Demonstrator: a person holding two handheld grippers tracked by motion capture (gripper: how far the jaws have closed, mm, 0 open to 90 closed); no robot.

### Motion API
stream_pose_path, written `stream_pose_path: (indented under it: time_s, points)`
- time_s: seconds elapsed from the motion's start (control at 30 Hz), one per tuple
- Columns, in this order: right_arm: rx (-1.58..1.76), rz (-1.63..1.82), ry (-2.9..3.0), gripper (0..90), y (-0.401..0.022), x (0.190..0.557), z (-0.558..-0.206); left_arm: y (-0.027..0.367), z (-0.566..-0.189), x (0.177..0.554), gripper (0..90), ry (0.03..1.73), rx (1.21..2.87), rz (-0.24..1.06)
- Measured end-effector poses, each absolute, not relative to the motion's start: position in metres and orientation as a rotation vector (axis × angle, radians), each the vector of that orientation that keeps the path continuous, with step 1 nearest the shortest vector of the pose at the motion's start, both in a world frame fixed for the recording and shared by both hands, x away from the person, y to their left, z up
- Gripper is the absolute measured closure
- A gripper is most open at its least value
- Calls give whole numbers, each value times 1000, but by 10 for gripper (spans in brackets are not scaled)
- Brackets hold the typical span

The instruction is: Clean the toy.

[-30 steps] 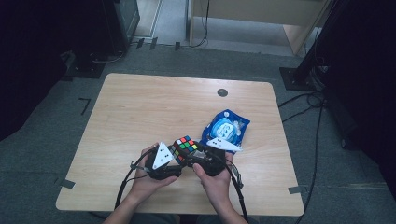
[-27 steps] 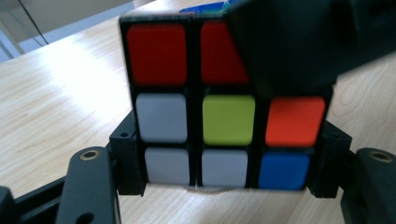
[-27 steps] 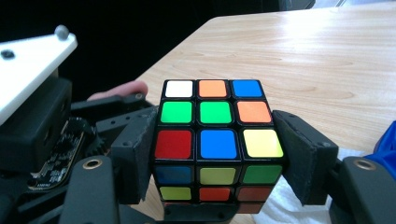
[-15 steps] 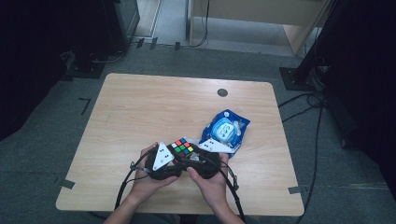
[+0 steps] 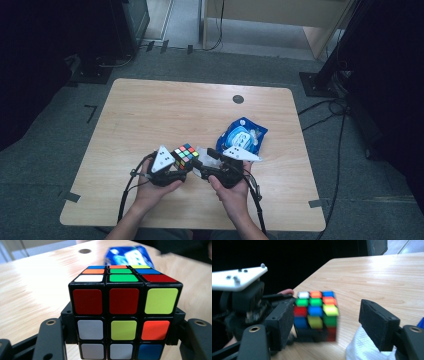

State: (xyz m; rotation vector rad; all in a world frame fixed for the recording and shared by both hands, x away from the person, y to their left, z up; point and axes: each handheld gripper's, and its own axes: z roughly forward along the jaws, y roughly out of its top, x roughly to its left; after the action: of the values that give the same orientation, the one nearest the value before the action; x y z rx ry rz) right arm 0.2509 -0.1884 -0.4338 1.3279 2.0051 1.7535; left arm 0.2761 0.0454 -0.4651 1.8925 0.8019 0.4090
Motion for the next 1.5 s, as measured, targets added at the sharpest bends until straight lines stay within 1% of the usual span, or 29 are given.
stream_pose_path:
  time_s: [0.07, 0.13, 0.27, 0.43, 0.53, 0.63, 0.83, 1.1, 1.2, 1.37, 1.43, 1.5]
  points:
    - [1322, 1746, 1987, 308, -192, 252, -440, 60, -462, 284, 337, 854, 1841, 363]
    - [1311, 1703, 1998, 315, -192, 252, -450, 72, -459, 289, 337, 892, 1797, 343]
    - [1276, 1630, 2083, 309, -174, 253, -472, 84, -452, 292, 337, 921, 1748, 319]
    - [1195, 1626, 2141, 244, -146, 245, -478, 76, -452, 290, 337, 908, 1755, 272]
    - [1196, 1639, 2117, 220, -140, 243, -476, 70, -452, 289, 337, 892, 1759, 228]
    - [1239, 1656, 2084, 221, -143, 244, -476, 65, -453, 288, 337, 875, 1772, 205]
    - [1261, 1651, 2072, 222, -142, 244, -478, 58, -452, 284, 337, 848, 1780, 208]
    - [1230, 1621, 2013, 312, -138, 242, -481, 47, -455, 281, 336, 835, 1796, 160]
    - [1210, 1620, 1991, 332, -138, 240, -481, 47, -455, 281, 336, 840, 1792, 156]
    - [1190, 1607, 1984, 347, -137, 239, -483, 50, -454, 283, 326, 845, 1778, 137]
    - [1191, 1597, 2009, 348, -138, 240, -484, 52, -453, 283, 311, 845, 1763, 142]
    - [1199, 1578, 2025, 348, -140, 241, -486, 57, -449, 284, 275, 839, 1757, 154]
